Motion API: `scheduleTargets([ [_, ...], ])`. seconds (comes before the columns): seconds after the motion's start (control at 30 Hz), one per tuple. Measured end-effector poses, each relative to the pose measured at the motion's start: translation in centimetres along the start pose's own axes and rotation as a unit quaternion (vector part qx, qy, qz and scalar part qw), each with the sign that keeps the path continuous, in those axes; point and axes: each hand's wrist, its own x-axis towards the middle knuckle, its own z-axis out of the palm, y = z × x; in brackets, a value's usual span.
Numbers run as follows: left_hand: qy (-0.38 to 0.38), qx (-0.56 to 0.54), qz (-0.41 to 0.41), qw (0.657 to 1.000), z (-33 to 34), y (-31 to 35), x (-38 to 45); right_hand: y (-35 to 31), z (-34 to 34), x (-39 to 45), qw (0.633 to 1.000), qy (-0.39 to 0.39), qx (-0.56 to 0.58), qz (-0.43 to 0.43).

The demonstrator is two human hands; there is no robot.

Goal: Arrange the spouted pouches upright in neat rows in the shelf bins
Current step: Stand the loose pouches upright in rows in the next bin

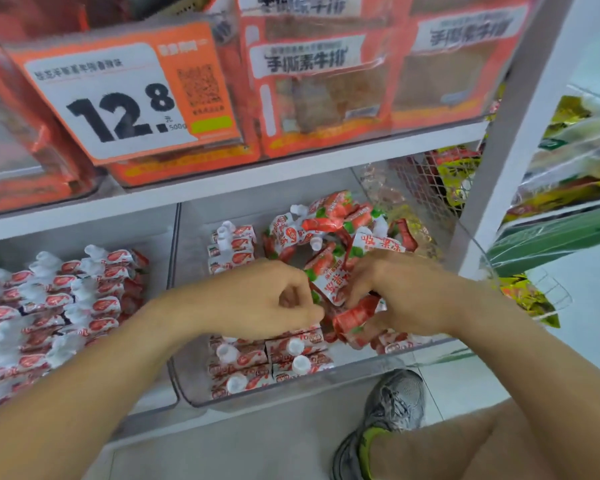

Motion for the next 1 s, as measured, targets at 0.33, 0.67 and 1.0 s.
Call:
scheduleTargets([
  [0.33,-0.001,0.04,-0.079,0.996,0.2,-0.8,4.6,2.9,-2.3,-3.0,0.962,0.228,0.054,0.14],
  [0.67,0.002,-0.066,-0.149,0.987,1.7,-1.4,6.3,0.0,0.0,0.4,0.997,0.057,-0.022,0.053],
  [1.0,0.103,-0.105,-0.046,0.988,2.1,-1.1,6.0,1.2,0.1,1.5,0.994,0.088,0.008,0.07],
])
